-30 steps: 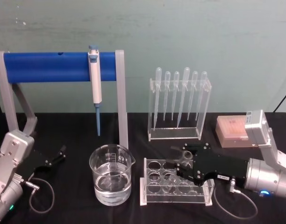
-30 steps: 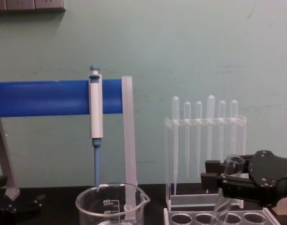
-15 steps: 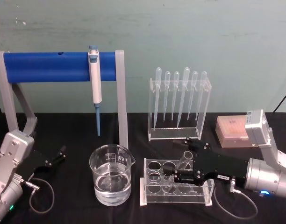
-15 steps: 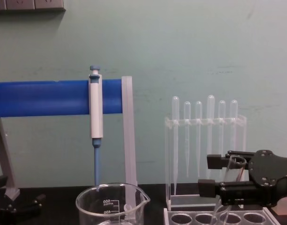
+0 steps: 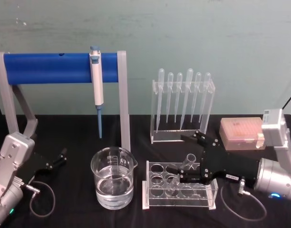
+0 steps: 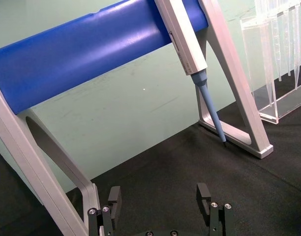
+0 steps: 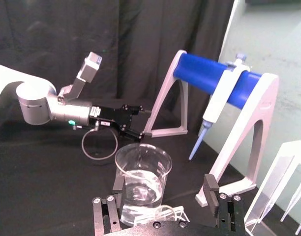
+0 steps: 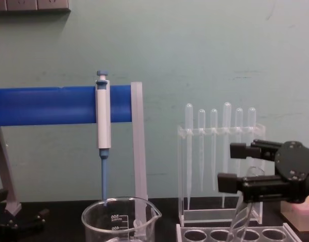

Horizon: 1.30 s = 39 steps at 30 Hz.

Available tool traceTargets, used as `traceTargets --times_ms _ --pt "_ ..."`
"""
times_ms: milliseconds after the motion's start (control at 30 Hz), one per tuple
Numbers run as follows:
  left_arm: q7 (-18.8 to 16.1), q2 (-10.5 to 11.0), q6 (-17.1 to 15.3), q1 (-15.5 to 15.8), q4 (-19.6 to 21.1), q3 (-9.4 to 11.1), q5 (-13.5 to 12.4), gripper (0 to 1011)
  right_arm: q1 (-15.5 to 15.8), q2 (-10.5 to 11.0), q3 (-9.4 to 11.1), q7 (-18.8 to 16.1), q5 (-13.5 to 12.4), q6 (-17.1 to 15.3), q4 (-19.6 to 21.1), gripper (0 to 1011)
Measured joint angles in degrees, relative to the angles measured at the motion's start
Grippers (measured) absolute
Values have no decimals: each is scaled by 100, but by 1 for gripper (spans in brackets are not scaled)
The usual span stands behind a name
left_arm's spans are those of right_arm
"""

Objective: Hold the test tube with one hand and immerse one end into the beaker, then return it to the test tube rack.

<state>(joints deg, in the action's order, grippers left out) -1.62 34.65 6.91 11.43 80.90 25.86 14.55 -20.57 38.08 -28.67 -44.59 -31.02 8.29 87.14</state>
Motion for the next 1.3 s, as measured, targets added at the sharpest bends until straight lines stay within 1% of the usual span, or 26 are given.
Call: traceTargets --times_ms 67,100,167,300,333,400,433,533,600,700,733,767,800,833,867,933,967,1100,1167,1300 --pt "0 0 0 0 0 0 0 1000 76 40 71 60 -15 8 137 1000" --pt "0 0 0 0 0 0 0 1000 76 40 71 60 -15 8 137 1000" --pt "0 0 0 0 0 0 0 1000 187 82 175 160 -47 29 305 1000" --pt "0 0 0 0 0 0 0 1000 339 109 331 352 -63 58 473 1000" --pt "0 0 0 0 0 0 0 1000 419 107 409 483 -75 63 535 1000" --pt "0 0 0 0 0 0 0 1000 511 89 514 636 -87 70 585 1000" --pt "0 0 0 0 0 0 0 1000 608 49 618 820 -93 78 603 1000" --pt "0 0 0 0 0 0 0 1000 756 -41 788 1117 -107 101 606 1000" --pt "0 0 0 0 0 0 0 1000 917 -195 982 1552 -85 130 560 1000" --pt "0 0 0 0 0 0 0 1000 1012 -331 1084 1877 -9 134 504 1000" --pt "0 0 0 0 0 0 0 1000 1061 -429 1133 2131 80 103 464 1000" --pt "0 0 0 0 0 0 0 1000 1080 -472 1148 2260 131 66 454 1000" --pt "0 0 0 0 0 0 0 1000 1111 -539 1168 2477 222 -16 443 1000" --pt "0 0 0 0 0 0 0 1000 1129 -583 1177 2624 289 -78 435 1000" --pt "0 0 0 0 0 0 0 1000 1158 -698 1188 2976 466 -228 402 1000" --pt "0 0 0 0 0 0 0 1000 1170 -816 1182 3291 639 -366 345 1000" --pt "0 0 0 0 0 0 0 1000 1171 -927 1161 3555 802 -479 275 1000" --pt "0 0 0 0 0 0 0 1000 1137 -1172 1112 4000 1110 -646 75 1000" --pt "0 0 0 0 0 0 0 1000 1101 -1302 1088 4142 1235 -692 -61 1000" --pt "0 0 0 0 0 0 0 1000 1046 -1454 1075 4266 1367 -731 -247 1000"
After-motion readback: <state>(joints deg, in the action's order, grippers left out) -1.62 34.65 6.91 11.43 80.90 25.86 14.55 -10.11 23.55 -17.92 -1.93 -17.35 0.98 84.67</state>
